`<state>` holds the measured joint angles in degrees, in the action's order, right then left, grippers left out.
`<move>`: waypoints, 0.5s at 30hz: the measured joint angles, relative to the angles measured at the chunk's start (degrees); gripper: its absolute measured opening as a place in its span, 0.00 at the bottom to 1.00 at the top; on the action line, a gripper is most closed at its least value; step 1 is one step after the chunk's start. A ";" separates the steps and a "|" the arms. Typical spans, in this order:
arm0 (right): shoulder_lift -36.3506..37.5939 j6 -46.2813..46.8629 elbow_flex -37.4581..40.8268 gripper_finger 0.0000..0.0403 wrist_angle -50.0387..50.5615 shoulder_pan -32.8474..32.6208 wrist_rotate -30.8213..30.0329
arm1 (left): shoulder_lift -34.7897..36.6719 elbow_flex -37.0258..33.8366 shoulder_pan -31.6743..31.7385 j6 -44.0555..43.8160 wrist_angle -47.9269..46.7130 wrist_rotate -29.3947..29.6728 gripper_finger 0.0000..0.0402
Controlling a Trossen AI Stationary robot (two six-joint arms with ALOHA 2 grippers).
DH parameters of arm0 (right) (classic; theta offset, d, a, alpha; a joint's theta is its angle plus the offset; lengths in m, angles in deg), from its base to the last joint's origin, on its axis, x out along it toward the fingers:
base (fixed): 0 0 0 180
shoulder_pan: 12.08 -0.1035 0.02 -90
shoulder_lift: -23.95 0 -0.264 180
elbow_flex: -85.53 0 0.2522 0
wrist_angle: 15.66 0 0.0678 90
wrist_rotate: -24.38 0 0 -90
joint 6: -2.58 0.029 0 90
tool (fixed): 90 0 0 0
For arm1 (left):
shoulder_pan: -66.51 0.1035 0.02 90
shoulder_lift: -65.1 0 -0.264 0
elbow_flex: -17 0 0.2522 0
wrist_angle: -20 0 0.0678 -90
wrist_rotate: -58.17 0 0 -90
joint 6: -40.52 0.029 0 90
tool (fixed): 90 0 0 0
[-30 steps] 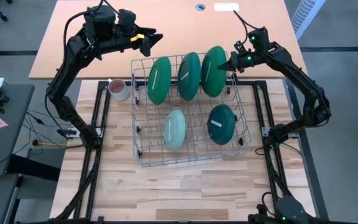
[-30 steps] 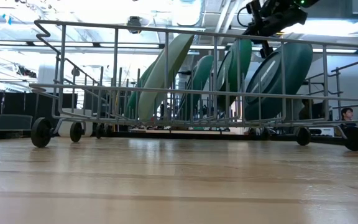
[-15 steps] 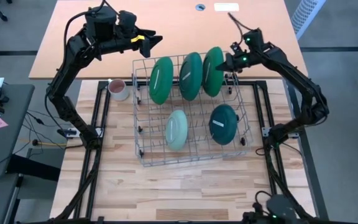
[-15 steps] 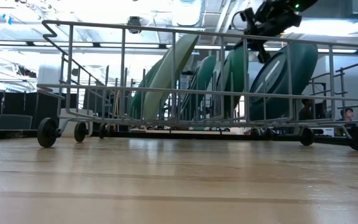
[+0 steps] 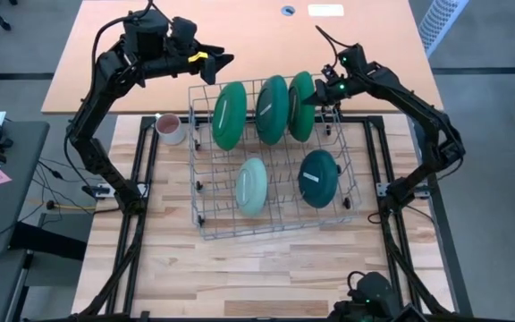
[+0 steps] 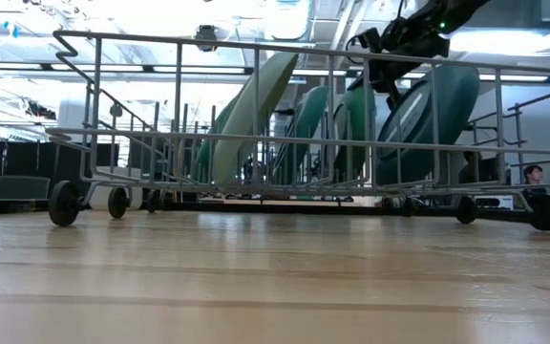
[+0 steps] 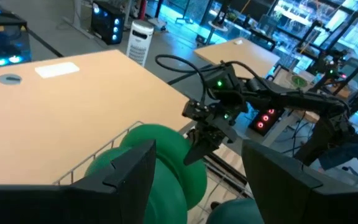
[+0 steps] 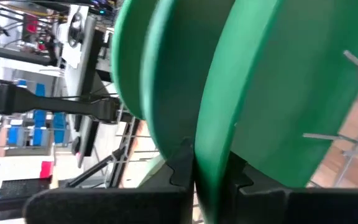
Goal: Sort dishes
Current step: Put the green plate in the dish rack
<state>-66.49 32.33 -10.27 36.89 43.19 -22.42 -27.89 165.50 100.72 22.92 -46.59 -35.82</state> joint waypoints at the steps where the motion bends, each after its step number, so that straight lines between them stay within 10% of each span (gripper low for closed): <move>1: -0.02 0.32 0.02 0.11 0.01 0.01 -0.03 | 0.00 0.00 0.00 0.00 -0.45 0.00 0.58; 15: 6.51 1.91 0.26 0.61 5.67 0.79 0.13 | 0.00 0.00 -0.02 -0.12 -2.33 0.00 0.58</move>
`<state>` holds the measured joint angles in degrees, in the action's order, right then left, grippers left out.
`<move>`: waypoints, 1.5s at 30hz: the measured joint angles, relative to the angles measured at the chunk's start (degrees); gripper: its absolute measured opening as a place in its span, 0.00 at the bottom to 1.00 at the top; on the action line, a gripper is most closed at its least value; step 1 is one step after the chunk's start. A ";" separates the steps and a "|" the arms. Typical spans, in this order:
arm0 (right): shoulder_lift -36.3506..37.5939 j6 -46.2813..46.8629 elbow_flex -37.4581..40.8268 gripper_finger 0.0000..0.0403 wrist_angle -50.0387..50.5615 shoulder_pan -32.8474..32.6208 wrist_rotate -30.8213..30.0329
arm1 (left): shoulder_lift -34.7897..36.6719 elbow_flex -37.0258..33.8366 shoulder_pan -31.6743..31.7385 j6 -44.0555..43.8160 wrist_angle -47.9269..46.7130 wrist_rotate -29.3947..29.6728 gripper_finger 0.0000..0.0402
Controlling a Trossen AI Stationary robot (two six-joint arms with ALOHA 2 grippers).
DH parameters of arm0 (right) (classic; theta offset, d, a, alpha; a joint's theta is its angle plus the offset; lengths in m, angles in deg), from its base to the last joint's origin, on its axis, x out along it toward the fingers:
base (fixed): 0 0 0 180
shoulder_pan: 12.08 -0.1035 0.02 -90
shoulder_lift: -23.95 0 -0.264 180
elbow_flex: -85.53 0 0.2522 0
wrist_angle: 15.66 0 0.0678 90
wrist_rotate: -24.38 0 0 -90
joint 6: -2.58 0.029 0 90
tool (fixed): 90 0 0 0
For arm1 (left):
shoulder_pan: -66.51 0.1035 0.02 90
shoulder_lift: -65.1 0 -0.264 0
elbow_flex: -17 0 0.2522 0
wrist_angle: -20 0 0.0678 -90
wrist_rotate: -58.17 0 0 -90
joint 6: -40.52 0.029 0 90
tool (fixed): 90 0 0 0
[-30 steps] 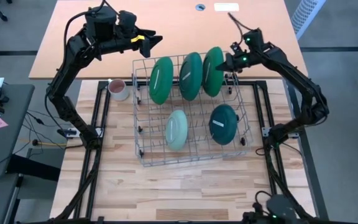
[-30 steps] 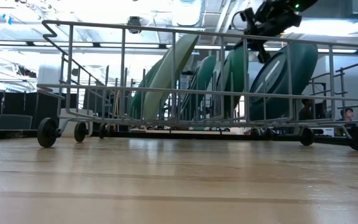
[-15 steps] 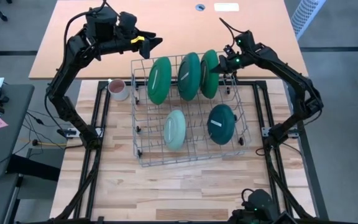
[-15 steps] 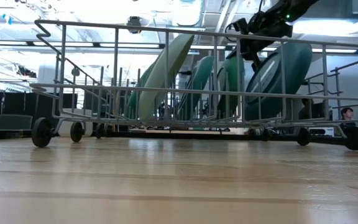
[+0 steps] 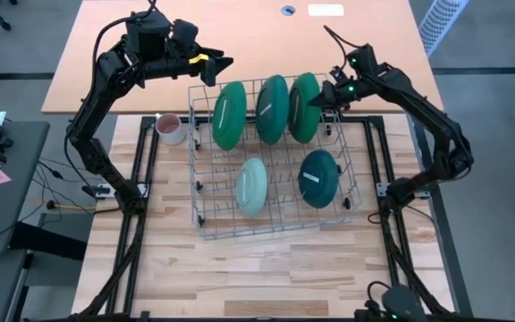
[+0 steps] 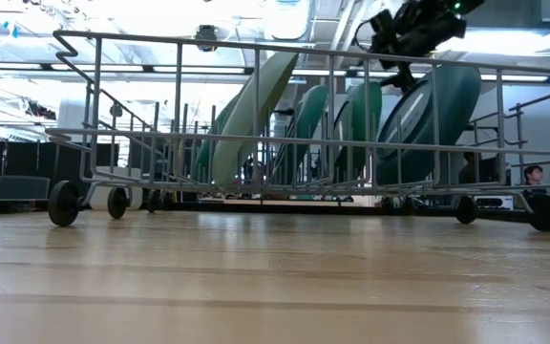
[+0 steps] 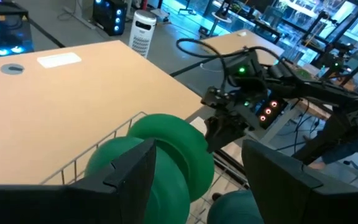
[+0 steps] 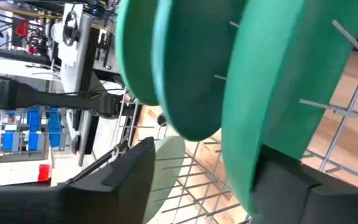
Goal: Sort dishes
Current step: Put the green plate in the dish rack, then return to Home Position
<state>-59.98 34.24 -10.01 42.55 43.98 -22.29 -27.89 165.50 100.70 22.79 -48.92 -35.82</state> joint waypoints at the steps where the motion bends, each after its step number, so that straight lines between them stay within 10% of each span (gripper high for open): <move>1: 0.64 0.00 0.00 0.63 0.29 0.02 0.00 | 0.00 0.00 0.02 -0.15 0.02 0.00 0.58; 33: 22.91 -3.47 -0.02 0.66 -1.00 8.07 1.01 | 0.00 0.00 -0.15 -1.56 -1.53 4.00 0.58; 45: 30.23 -13.10 -0.07 0.37 -12.62 4.01 7.51 | 0.00 -0.02 -0.17 -1.19 -6.33 4.73 0.58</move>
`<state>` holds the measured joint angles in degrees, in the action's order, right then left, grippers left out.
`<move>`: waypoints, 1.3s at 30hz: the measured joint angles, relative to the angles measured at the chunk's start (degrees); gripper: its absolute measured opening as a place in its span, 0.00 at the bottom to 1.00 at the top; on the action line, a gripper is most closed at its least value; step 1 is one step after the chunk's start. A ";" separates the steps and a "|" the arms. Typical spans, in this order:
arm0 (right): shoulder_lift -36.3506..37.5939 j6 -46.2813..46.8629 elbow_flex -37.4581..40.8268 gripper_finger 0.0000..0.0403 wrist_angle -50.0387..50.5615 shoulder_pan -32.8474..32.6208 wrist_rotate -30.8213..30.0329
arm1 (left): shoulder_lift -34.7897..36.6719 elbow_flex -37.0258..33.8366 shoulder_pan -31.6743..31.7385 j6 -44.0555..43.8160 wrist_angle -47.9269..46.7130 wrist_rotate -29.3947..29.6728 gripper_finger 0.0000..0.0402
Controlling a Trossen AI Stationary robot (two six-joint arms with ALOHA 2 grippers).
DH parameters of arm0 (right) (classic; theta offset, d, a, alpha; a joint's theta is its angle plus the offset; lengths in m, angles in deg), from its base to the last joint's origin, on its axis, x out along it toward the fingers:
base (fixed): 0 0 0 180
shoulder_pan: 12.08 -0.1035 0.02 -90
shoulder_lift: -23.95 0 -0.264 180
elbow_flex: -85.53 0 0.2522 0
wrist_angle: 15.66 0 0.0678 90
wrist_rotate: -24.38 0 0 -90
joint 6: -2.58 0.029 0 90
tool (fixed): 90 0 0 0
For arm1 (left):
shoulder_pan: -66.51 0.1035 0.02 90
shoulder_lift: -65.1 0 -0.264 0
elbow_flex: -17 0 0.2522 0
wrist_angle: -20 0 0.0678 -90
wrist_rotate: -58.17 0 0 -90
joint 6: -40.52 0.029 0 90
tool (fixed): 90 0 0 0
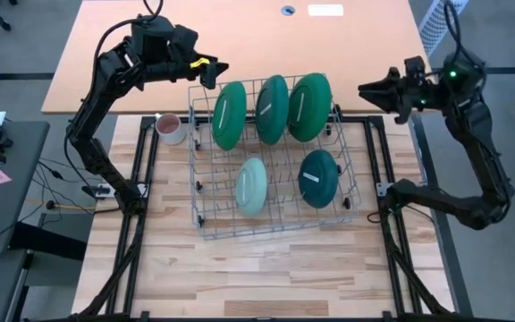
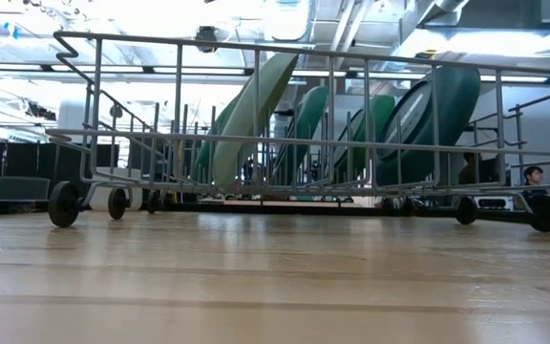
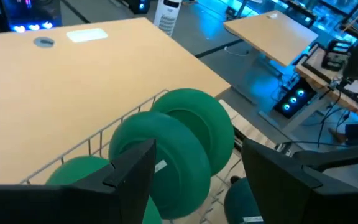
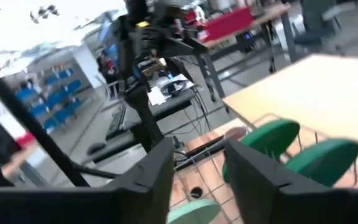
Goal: Sort dishes
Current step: Return to Home Position
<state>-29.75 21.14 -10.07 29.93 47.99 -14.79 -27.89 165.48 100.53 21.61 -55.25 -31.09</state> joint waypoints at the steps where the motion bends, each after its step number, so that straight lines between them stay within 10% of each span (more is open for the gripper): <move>1: 0.38 -1.31 0.00 0.34 -0.04 -0.21 0.04 | 0.00 0.00 0.00 -0.53 -0.07 -0.03 0.58; 11: 2.32 -5.88 0.00 0.02 0.27 -0.84 1.53 | -0.56 -0.09 -5.83 -11.02 6.41 -2.29 0.58; 17: 3.42 -9.86 0.00 0.01 1.18 -0.84 2.42 | -0.52 -0.04 -17.87 5.47 15.66 6.93 0.48; 25: 6.94 -17.72 0.00 0.00 4.88 -0.84 3.95 | -0.83 -0.02 -25.60 16.88 21.99 17.37 0.03; 39: 9.60 -14.92 -0.03 0.00 12.70 -0.84 3.28 | -0.91 0.02 -24.52 14.78 16.44 16.57 0.03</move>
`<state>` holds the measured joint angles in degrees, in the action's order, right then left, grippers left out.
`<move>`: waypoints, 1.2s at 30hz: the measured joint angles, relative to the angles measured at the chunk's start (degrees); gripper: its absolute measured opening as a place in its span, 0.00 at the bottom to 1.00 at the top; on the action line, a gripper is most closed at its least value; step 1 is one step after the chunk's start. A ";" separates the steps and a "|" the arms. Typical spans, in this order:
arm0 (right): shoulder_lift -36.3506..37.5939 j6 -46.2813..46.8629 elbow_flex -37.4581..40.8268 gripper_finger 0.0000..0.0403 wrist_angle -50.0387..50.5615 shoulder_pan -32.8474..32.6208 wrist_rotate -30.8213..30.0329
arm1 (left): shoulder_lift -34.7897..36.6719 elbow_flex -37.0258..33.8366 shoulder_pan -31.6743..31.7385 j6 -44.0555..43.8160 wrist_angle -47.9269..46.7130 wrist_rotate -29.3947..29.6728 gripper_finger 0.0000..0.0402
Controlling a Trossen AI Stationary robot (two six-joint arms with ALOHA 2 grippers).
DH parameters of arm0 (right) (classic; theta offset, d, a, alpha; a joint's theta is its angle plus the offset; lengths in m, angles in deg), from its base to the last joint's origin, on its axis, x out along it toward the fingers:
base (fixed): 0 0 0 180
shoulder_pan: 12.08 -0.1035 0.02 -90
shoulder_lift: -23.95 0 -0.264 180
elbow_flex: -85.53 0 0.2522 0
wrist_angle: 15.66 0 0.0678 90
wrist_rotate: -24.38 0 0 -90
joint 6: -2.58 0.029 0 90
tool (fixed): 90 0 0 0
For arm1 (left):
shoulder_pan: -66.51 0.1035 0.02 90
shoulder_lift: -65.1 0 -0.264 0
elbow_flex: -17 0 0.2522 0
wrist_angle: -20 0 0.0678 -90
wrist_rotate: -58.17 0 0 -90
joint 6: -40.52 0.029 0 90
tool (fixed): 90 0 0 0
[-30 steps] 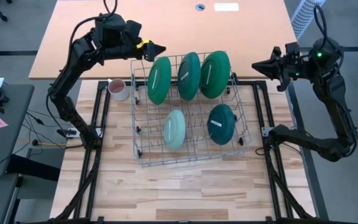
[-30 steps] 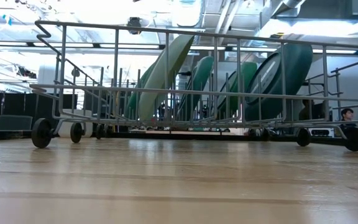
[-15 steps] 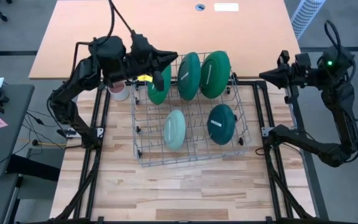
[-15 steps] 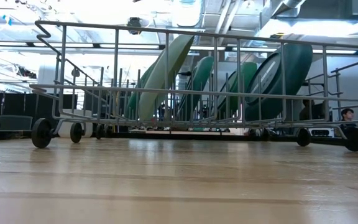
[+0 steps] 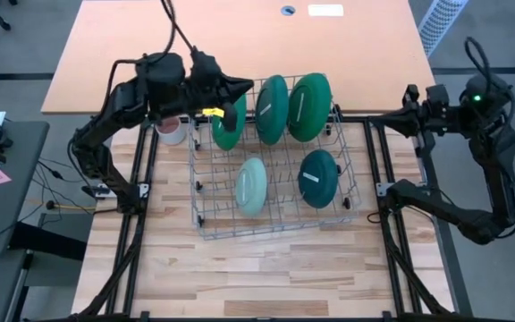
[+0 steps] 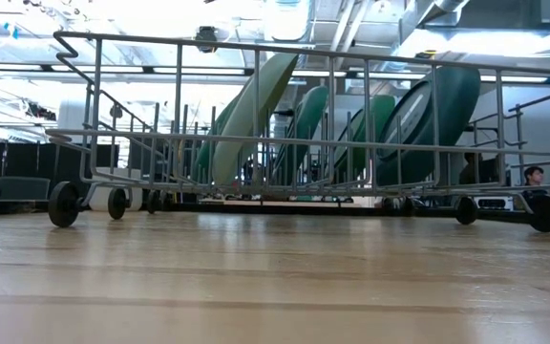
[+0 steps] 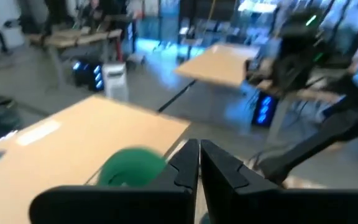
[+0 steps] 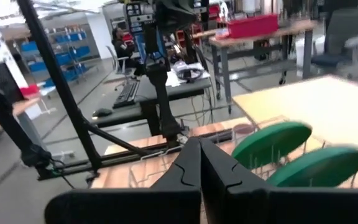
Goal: Sort dishes
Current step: Return to Home Position
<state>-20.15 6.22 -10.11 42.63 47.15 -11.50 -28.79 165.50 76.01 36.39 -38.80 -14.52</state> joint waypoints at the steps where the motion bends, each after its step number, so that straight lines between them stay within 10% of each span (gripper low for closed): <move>1: -0.09 0.99 0.04 0.00 0.25 0.00 -0.04 | -0.01 0.00 0.50 0.16 -1.58 0.08 0.03; 15: 3.68 -3.49 1.79 0.00 12.45 0.02 -6.13 | 0.08 0.00 -2.44 -6.88 -12.06 -9.41 0.00; 36: 15.84 4.69 25.14 0.00 -10.75 0.04 -7.77 | 1.38 -8.23 2.10 13.39 -20.02 -9.32 0.00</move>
<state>-4.30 10.91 15.04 31.88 47.19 -19.27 -27.41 157.27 78.10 49.77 -58.82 -23.83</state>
